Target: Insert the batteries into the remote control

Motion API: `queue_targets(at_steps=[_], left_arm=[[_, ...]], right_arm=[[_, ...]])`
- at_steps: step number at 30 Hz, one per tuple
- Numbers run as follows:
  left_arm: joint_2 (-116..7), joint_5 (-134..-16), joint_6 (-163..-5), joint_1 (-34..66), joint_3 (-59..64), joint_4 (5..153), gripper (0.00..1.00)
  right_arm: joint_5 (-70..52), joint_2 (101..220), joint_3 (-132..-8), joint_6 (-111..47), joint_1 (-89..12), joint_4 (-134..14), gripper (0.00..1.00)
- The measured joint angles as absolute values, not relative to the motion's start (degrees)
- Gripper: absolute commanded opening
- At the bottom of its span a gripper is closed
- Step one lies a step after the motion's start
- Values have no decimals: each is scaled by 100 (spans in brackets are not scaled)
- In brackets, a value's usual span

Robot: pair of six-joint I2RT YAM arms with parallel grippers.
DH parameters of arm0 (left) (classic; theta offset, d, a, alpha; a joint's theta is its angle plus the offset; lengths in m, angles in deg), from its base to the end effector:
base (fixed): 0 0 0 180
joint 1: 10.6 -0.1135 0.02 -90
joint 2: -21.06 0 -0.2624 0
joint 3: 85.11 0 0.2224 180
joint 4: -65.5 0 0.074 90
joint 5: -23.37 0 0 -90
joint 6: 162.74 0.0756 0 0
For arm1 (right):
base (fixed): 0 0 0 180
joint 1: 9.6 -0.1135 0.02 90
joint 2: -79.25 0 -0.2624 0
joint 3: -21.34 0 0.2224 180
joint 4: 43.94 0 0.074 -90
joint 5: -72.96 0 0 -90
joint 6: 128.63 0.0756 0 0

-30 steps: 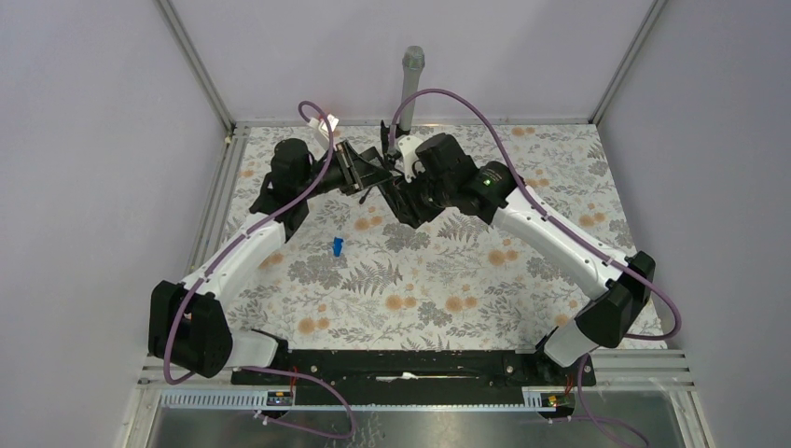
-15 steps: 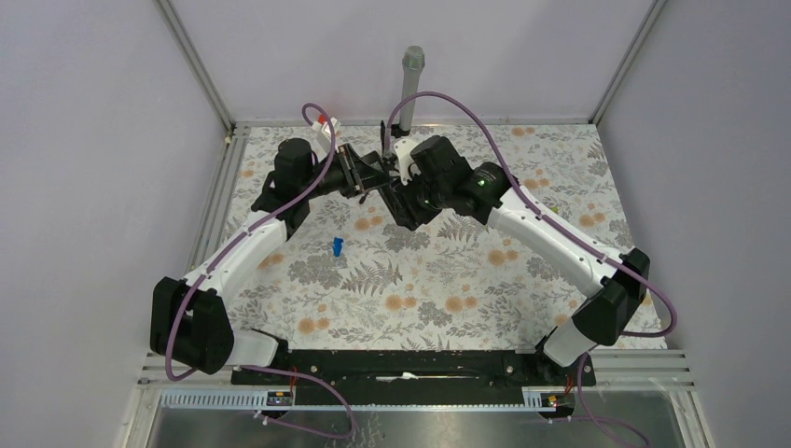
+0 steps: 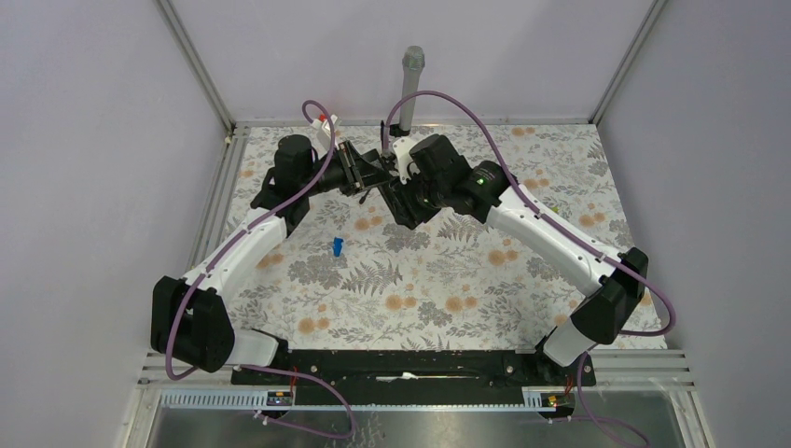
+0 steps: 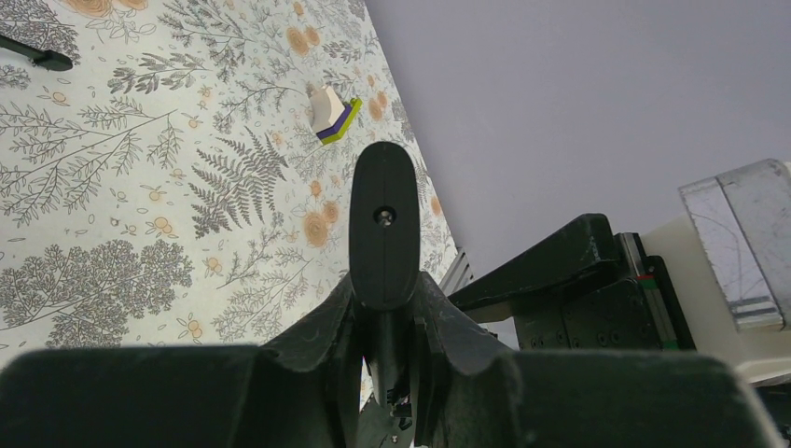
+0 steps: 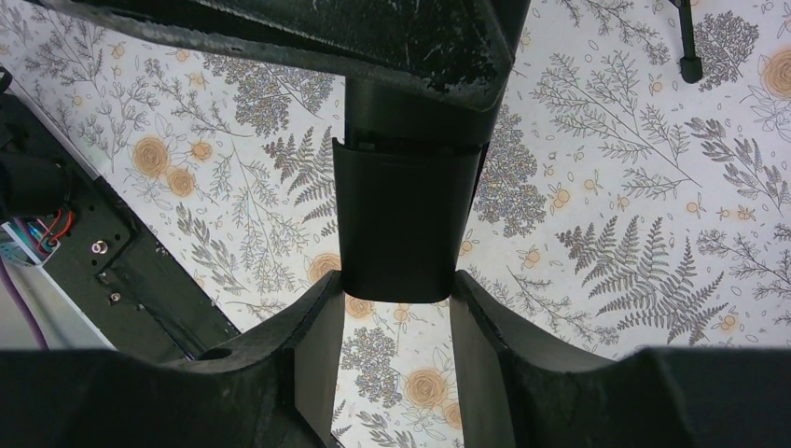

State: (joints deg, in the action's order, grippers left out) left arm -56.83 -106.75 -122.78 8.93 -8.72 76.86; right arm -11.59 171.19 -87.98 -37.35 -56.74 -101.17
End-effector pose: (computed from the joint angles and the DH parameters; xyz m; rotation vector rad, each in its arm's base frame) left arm 0.2813 -0.1515 0.3349 0.0342 2.0023 -1.4514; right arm 0.2367 0.2656 0.3465 -0.9527 2.1192 0.5466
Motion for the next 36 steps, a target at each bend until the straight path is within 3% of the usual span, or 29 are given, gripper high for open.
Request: queue_targets(at_steps=[36], left_arm=[[-5484, -10645, -11856, 893, -940, 7629, 0]], right_arm=[[-1133, 17522, -9480, -3547, -5678, -10823, 36]])
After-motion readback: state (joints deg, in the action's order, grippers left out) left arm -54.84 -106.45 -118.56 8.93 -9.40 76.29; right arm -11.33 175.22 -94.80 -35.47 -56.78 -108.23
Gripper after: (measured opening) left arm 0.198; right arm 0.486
